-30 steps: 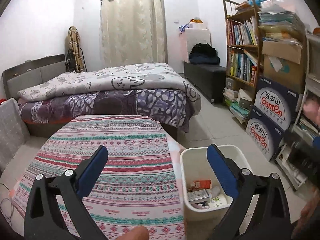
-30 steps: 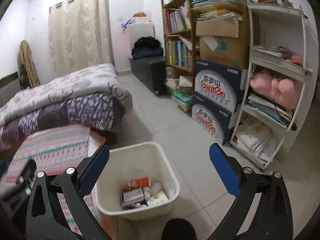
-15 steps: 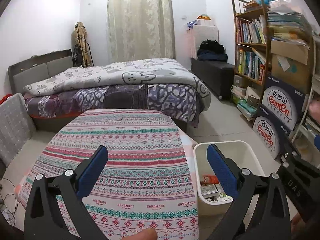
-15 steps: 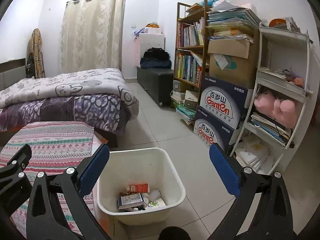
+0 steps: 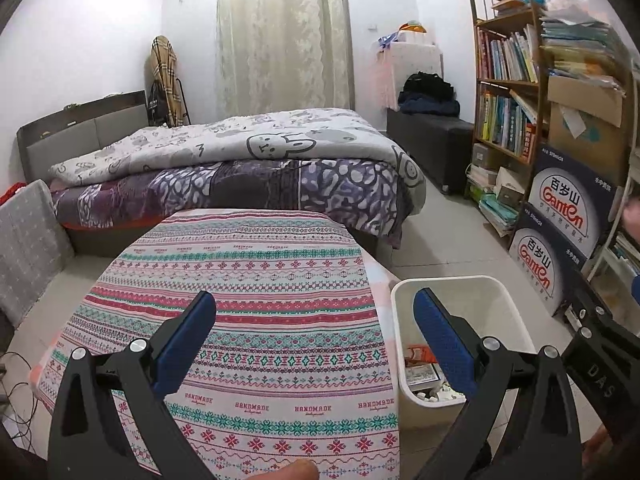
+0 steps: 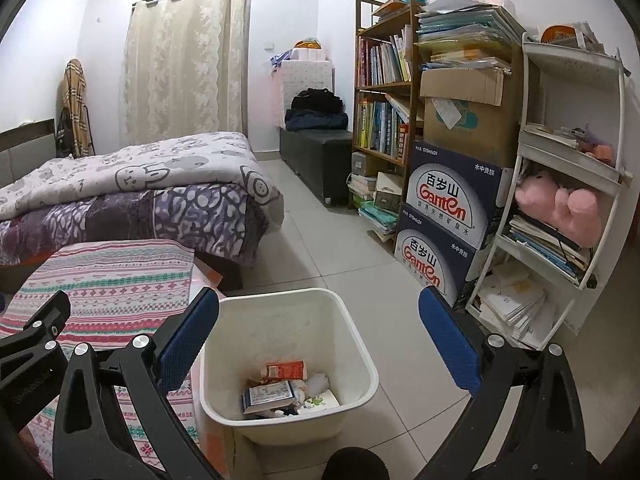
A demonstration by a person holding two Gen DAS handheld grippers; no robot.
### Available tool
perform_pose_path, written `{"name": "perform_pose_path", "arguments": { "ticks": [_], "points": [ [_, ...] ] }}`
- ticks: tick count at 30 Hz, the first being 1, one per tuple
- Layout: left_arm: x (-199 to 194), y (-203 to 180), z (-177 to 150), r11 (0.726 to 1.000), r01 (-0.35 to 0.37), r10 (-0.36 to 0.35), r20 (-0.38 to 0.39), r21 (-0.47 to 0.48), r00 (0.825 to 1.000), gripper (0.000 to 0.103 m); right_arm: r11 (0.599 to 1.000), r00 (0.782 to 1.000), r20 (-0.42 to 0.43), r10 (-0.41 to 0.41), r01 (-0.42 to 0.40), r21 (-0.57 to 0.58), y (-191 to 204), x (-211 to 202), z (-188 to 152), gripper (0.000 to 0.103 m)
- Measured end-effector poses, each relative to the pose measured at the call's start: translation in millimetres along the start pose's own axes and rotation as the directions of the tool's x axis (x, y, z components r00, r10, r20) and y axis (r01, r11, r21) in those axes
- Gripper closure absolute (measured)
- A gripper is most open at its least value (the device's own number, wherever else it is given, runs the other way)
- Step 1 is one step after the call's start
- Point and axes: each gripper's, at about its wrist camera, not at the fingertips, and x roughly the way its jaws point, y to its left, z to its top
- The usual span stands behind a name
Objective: Collect trash
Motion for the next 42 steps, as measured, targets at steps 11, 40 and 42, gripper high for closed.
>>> {"name": "perform_pose_path", "arguments": {
  "ticks": [11,40,42],
  "points": [
    [2.1,-2.3,-0.5,1.0,-0.01,0.01,0.002,0.004,1.0,0.007,1.0,0.999,-0.032,0.02,-0.02,0.008,-0.7,5.2,-1.2,0.007],
    [4.0,-7.7,-5.3,0.999,0.019,-0.019,0.017,0.027,1.0,0.011,1.0,0.999,-0.036,0.019,-0.019,-0.017,-0.1,6.2,-1.3,0.007],
    [4.3,-6.8,-5.3,0.999,0.024,-0.024,0.011,0.023,1.0,0.01,1.0,0.999,-0.038,0.021,-0.022,-0.016,0.0,6.8,-1.1,0.007]
  ]
}}
